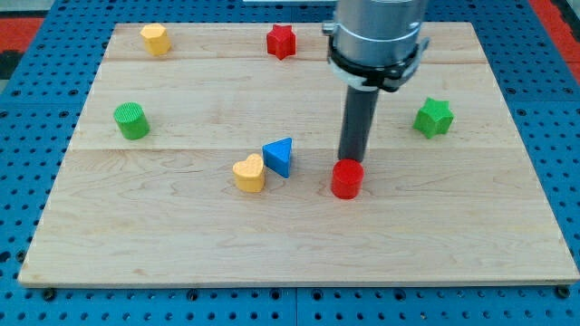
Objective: Push the blue triangle and yellow heart towards the bottom left
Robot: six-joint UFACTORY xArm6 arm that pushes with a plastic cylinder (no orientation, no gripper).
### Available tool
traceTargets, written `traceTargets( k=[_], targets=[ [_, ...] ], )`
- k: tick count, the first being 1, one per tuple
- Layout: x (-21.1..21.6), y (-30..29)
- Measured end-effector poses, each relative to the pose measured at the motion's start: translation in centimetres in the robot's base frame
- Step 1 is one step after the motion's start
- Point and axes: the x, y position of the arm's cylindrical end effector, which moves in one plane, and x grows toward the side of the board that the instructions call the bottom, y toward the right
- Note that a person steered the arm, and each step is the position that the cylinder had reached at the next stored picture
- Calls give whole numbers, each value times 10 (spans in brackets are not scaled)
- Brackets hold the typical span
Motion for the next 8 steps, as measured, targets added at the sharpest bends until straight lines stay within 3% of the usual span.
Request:
traceTargets(
  k=[3,4,5,6,7,8],
  targets=[
    [-5,-38],
    [-32,-39],
    [-41,-84],
    [-21,-157],
    [-9,-153],
    [-39,-141]
  ],
)
